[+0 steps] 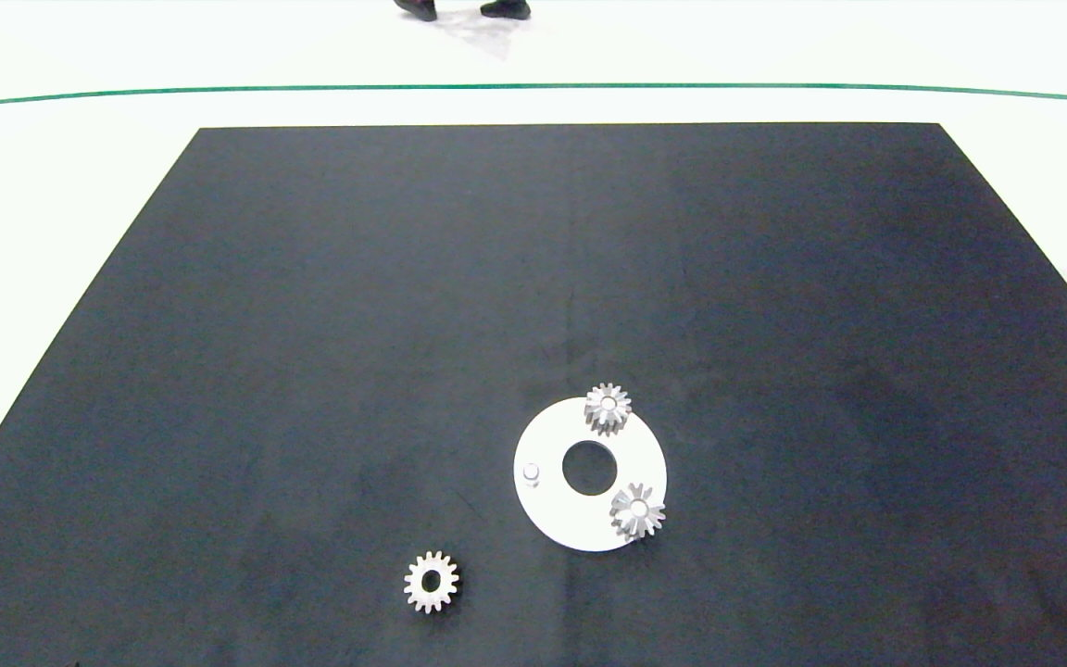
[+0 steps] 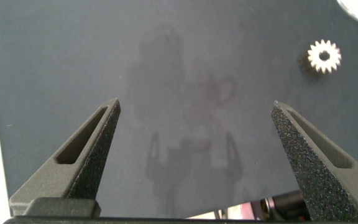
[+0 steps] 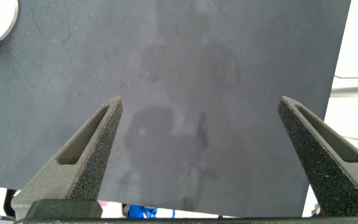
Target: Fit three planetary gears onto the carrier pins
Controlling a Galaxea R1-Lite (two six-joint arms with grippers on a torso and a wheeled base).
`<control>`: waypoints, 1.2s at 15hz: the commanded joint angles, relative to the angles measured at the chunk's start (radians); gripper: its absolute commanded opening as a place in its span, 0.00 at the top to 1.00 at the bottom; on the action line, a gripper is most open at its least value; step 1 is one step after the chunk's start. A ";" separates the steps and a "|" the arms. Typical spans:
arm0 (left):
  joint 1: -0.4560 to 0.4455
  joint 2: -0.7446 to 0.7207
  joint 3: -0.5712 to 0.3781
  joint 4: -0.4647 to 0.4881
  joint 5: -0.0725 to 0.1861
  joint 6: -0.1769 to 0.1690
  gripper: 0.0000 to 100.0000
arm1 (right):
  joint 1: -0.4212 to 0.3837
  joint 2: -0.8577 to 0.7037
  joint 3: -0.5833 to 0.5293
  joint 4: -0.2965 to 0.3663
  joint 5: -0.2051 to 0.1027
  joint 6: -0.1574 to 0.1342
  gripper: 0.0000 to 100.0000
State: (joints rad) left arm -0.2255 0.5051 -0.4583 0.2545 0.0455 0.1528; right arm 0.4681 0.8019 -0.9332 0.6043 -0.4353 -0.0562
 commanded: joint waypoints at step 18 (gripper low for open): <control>-0.301 0.265 0.073 -0.225 0.053 0.022 0.00 | -0.012 -0.153 0.178 -0.023 -0.002 0.022 0.00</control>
State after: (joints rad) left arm -0.5151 0.7740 -0.3960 0.0287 0.0974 0.1749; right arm 0.4545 0.6464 -0.7528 0.5781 -0.4338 -0.0330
